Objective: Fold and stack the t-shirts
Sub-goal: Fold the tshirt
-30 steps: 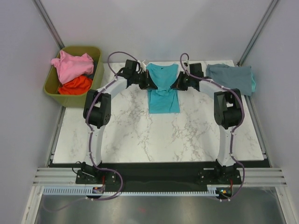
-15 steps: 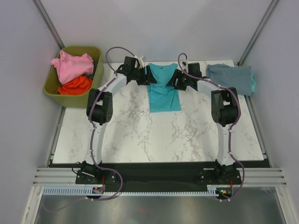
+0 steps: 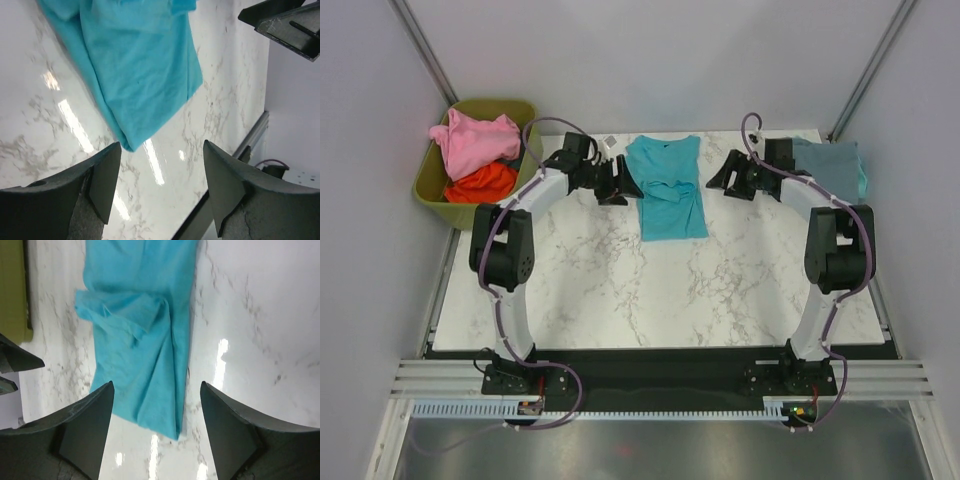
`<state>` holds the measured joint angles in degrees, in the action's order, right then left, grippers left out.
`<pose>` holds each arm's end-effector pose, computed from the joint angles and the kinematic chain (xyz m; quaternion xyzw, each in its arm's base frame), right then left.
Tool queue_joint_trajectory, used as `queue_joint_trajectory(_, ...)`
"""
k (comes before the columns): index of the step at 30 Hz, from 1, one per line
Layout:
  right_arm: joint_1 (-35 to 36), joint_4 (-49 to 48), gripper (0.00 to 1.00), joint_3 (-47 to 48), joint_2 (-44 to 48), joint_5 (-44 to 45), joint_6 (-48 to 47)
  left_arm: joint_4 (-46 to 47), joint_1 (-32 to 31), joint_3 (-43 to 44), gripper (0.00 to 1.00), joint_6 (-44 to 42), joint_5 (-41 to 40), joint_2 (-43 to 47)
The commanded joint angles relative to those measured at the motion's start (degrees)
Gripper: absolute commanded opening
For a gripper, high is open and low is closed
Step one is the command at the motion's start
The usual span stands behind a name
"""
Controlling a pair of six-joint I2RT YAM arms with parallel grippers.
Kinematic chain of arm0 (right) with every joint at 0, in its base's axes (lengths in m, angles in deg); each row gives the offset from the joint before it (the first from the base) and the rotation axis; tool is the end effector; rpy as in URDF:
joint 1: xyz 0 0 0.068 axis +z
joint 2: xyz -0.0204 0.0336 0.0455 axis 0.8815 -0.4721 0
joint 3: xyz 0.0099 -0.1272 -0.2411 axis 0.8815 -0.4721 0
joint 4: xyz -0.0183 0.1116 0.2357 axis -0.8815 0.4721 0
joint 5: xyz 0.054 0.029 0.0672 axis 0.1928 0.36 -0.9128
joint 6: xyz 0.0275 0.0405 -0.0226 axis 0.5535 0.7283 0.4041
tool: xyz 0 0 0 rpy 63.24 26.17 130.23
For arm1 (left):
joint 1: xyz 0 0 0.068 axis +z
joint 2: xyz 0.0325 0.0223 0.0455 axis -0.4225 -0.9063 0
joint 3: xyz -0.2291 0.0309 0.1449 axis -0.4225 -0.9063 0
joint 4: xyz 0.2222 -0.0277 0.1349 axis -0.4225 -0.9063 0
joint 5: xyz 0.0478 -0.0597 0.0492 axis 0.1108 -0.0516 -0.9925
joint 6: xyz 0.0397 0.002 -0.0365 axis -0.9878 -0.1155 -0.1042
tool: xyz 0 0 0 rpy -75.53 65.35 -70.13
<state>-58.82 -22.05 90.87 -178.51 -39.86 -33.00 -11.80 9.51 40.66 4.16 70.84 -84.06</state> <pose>0.4369 0.0416 0.2082 0.0536 0.8828 0.3349 0.3250 0.4339 -0.1437 0.2239 0.0512 0.8863 -0.4104 0.2084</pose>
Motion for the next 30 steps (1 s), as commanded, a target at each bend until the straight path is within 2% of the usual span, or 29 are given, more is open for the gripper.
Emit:
queue_joint_trajectory(1,0.69,3.49,0.77,-5.91,1.17,-5.86,-1.12,0.85,0.10,-7.67,0.74,5.69,5.36,2.20)
queue_joint_trajectory(7,0.69,3.66,0.75,-10.41,0.38,-8.50,0.21,2.70,-0.07,-12.09,0.75,8.60,5.80,0.54)
queue_joint_trajectory(14,0.77,5.42,0.73,-9.54,-1.55,-10.35,-0.76,3.67,-1.47,-10.95,0.75,10.18,4.75,-3.07)
queue_joint_trajectory(24,0.77,5.95,0.70,-9.36,-4.27,-11.76,0.29,4.98,-4.90,-10.07,0.67,12.47,4.92,-6.84)
queue_joint_trajectory(30,0.86,6.13,0.68,-9.71,-4.98,-12.20,0.38,4.90,-5.26,-8.49,0.66,12.21,4.22,-8.08)
